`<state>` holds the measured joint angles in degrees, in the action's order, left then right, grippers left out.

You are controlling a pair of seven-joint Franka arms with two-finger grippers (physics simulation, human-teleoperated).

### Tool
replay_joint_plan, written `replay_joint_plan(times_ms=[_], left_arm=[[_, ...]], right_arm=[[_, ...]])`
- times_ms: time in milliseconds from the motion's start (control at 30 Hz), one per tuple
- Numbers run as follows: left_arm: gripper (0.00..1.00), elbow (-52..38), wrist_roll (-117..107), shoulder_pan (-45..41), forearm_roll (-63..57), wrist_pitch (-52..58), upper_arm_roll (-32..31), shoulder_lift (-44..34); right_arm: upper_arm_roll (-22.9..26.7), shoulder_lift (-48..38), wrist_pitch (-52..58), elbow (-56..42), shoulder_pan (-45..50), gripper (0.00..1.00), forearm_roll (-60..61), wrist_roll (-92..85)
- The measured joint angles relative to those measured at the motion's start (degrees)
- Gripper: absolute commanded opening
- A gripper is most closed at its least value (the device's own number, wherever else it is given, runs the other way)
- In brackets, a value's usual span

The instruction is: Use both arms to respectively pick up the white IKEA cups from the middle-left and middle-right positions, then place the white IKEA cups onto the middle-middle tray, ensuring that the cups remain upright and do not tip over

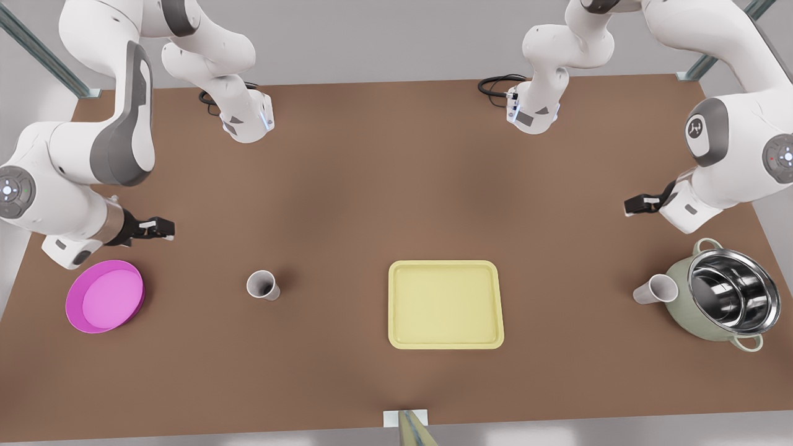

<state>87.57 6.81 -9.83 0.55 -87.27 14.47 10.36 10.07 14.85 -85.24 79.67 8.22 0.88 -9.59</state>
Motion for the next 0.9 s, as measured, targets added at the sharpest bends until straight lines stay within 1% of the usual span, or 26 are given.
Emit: replay_joint_plan(times_ms=[100, 200, 267, 333, 433, 667, 900], left_arm=[[1.00, -0.1, 0.1, 0.5, 0.0, -0.8, 0.0, 1.0], [1.00, -3.9, 0.3, 5.3, 1.7, -4.7, -0.1, 11.2], [1.00, -5.0, 0.5, 7.4, 3.3, -8.9, 0.0, 17.3], [1.00, -4.6, 0.7, 8.2, 4.4, -13.6, 0.0, 20.9], [1.00, -4.0, 0.9, 10.5, 5.2, -19.8, 0.0, 23.8], [1.00, -4.3, 1.2, 11.3, 5.6, -29.7, -0.2, 27.7], [1.00, -4.0, 1.3, 12.0, 6.0, -35.2, -0.2, 30.3]], right_arm=[[-0.1, 2.3, -0.4, -0.1, 0.2, 1.00, -0.2, -0.5], [-0.2, 10.4, -2.8, -0.4, 4.2, 1.00, 0.0, -0.8], [-0.2, 13.8, -6.4, -0.4, 5.3, 1.00, 0.7, -1.0], [-0.2, 16.5, -10.5, -0.4, 5.9, 1.00, 2.1, -1.0], [-0.2, 20.3, -16.9, 0.2, 6.4, 1.00, 4.6, -1.0], [-0.3, 19.7, -29.5, 9.5, 7.1, 1.00, 7.9, -0.6], [-0.4, 19.7, -35.5, 13.8, 7.2, 1.00, 9.2, -0.4]])
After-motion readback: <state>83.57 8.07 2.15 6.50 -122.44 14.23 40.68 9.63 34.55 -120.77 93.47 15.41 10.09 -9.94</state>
